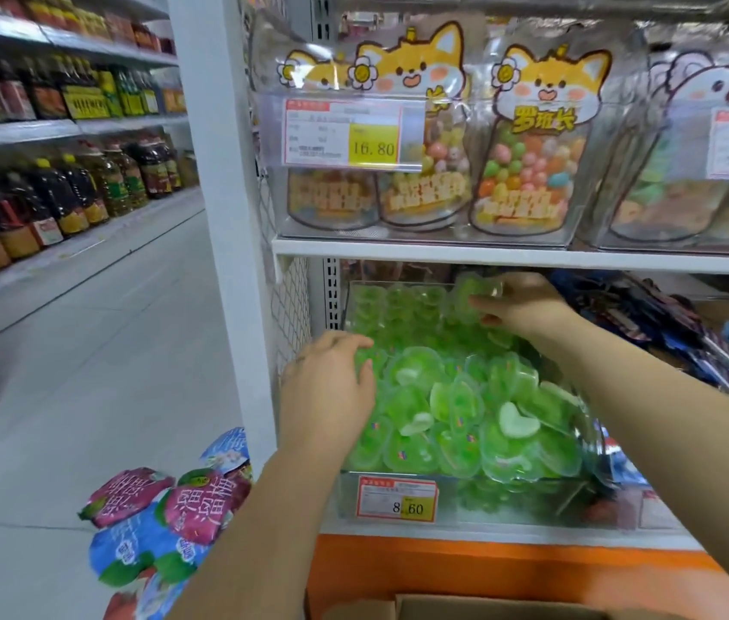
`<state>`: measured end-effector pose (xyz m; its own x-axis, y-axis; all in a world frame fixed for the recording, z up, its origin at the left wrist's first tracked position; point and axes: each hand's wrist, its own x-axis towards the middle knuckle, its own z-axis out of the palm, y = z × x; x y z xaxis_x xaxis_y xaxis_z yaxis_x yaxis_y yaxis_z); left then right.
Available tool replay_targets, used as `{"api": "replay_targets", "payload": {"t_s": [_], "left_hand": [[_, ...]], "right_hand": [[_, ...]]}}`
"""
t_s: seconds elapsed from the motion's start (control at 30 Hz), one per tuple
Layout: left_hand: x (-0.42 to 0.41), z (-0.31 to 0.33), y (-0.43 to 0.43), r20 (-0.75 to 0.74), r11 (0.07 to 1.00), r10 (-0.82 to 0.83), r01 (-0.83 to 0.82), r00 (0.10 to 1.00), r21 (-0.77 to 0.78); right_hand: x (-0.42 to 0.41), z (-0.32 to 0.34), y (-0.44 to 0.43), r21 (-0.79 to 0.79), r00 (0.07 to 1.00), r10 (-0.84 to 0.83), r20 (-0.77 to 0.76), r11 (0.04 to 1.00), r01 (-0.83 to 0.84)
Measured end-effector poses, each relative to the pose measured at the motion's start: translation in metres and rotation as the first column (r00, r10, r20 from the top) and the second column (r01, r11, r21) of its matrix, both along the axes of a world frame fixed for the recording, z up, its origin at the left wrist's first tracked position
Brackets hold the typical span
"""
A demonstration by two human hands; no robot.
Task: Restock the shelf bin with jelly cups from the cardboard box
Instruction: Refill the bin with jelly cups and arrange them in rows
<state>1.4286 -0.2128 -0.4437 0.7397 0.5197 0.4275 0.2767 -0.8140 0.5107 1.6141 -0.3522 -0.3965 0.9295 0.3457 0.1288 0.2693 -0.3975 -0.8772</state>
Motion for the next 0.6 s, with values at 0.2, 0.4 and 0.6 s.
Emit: {"api": "replay_targets", "payload": {"t_s": [0.2,0.4,0.6], "left_hand": [[0.028,0.026,-0.015,0.115,0.957,-0.130,0.155,0.985,-0.245],[0.073,0.048,-0.031,-0.131,0.914,-0.237,0.175,0.963,-0.367],[0.099,0.054,-0.042,0.184,0.615,-0.153,0.240,0.971,-0.751]], "right_hand": [[-0.005,0.003,-0.013,-0.026,0.990,0.119,-0.071,0.992,-0.121],[-0.019,0.008,-0.010,0.248,0.965,0.180,-0.188,0.960,-0.131],[-0.012,0.011,-0.020,0.124,0.991,0.121,-0.051,0.986,-0.114]]}}
